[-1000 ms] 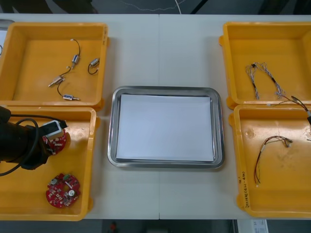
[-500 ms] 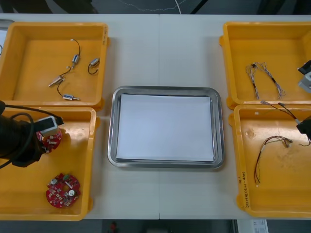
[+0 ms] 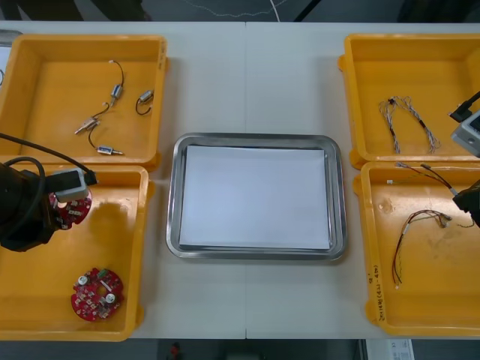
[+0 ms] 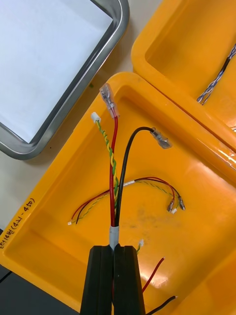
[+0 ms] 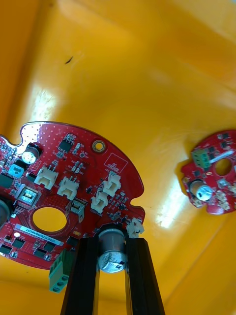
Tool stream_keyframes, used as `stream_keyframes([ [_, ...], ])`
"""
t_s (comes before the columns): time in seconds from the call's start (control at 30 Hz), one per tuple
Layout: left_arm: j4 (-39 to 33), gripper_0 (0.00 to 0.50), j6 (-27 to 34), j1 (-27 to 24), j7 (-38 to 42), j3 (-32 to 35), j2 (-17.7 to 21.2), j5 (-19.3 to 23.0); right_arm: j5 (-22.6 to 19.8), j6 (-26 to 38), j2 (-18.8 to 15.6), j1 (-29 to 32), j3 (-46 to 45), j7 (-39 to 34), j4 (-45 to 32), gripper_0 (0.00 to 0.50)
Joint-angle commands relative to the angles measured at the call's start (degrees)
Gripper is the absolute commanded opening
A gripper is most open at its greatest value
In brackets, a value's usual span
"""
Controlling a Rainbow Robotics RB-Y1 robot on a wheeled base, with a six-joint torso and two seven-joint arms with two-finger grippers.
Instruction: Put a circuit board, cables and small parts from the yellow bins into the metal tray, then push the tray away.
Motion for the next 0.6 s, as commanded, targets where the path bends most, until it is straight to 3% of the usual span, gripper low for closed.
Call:
stream_keyframes([
  [0.03,-5.2,0.0,5.8,-5.0,14.4,1.3,-2.8,-1.3,0.4,0.2,-2.0,-0.9,0.1,1.9,-1.7,0.0],
  [0.33,-8.8,0.0,16.2,-13.3,23.9,-0.7,-8.5,-0.6,0.2,0.2,-2.0,-0.8,0.3,2.4,0.4,0.0],
  [0.6,-9.9,0.0,18.5,-21.1,33.1,-7.9,-11.7,-0.1,1.5,0.2,-2.1,-0.8,0.3,2.7,0.4,0.0],
])
